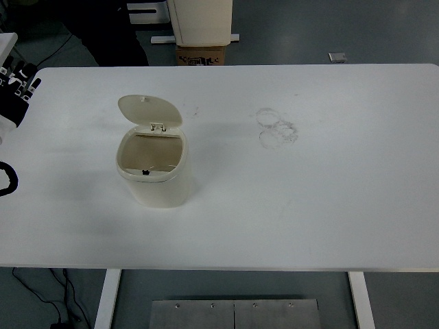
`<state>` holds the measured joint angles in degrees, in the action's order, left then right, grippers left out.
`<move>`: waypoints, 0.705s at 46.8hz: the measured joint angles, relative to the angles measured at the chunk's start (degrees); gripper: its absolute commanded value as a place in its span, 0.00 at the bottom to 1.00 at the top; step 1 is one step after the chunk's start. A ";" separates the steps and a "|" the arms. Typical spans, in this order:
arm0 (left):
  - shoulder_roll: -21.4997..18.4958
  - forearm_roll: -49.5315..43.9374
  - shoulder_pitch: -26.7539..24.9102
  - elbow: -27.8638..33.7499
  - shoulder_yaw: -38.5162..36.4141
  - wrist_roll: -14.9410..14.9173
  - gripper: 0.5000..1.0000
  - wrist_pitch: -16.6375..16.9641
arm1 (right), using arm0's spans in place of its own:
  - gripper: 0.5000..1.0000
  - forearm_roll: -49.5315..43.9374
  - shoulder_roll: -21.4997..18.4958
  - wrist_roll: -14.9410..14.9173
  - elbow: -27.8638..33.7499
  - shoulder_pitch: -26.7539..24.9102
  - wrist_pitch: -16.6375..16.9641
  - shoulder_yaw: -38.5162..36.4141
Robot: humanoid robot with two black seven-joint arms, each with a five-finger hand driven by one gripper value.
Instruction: Close trash bin
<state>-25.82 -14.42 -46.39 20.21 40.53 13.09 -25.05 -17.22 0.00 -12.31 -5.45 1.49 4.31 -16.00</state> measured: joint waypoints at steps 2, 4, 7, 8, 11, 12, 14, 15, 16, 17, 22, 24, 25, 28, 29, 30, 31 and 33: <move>0.05 0.00 0.06 0.00 -0.02 0.00 1.00 0.02 | 0.98 0.00 0.00 0.00 0.00 0.00 0.00 0.00; 0.11 0.00 0.07 0.01 -0.08 0.00 1.00 0.13 | 0.98 0.00 0.00 0.00 0.00 0.00 0.00 0.00; 0.16 0.00 0.14 0.02 -0.10 0.00 1.00 0.24 | 0.98 0.00 0.00 0.00 0.00 0.00 0.00 0.00; 0.16 0.00 0.15 0.02 -0.10 0.00 1.00 0.25 | 0.98 0.00 0.00 0.00 0.00 0.00 0.00 0.00; 0.16 0.00 0.17 0.02 -0.09 0.00 1.00 0.26 | 0.98 0.00 0.00 0.00 0.00 0.00 0.00 0.00; 0.16 0.00 0.20 0.02 -0.08 0.00 1.00 0.26 | 0.98 0.00 0.00 0.00 0.00 0.00 0.00 0.00; 0.16 0.00 0.24 0.02 -0.06 0.00 1.00 0.26 | 0.98 0.00 0.00 0.00 0.00 0.00 0.00 0.00; 0.16 0.00 0.24 0.02 -0.04 0.00 1.00 0.26 | 0.98 0.00 0.00 0.00 0.00 0.00 0.00 0.00; 0.16 0.00 0.24 0.02 -0.03 0.00 1.00 0.26 | 0.98 0.00 0.00 0.00 0.00 0.00 0.00 0.00; 0.16 0.00 0.28 0.02 -0.02 0.00 1.00 0.26 | 0.98 0.00 0.00 0.00 0.00 0.00 0.00 0.00; 0.15 0.00 0.32 0.02 0.07 0.00 1.00 0.21 | 0.98 0.00 0.00 0.00 0.00 0.00 0.00 0.00; 0.18 0.00 0.32 0.02 0.07 0.00 1.00 0.20 | 0.98 0.00 0.00 0.00 0.00 0.00 0.00 0.00; 0.26 0.00 0.32 0.02 0.08 0.00 1.00 0.19 | 0.98 -0.01 0.00 0.00 0.00 0.00 0.00 0.00; 0.45 0.00 0.30 0.02 0.08 0.00 1.00 0.18 | 0.98 0.00 0.00 0.00 0.00 0.00 0.00 0.00; 0.48 0.00 0.29 0.02 0.08 0.00 1.00 0.18 | 0.98 0.00 0.00 0.00 0.00 0.00 0.00 0.00; 0.50 0.00 0.28 0.02 0.08 0.00 1.00 0.18 | 0.98 0.00 0.00 0.00 0.00 0.00 0.00 0.00; 0.50 0.00 0.26 0.02 0.08 0.00 1.00 0.18 | 0.98 0.00 0.00 0.00 0.00 0.00 0.00 0.00; 0.58 0.00 0.22 0.01 0.06 0.00 1.00 0.19 | 0.98 0.00 0.00 0.00 0.00 0.00 0.00 0.00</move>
<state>-25.25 -14.42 -46.17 20.22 40.59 13.10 -24.86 -17.22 0.00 -12.31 -5.45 1.49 4.31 -16.00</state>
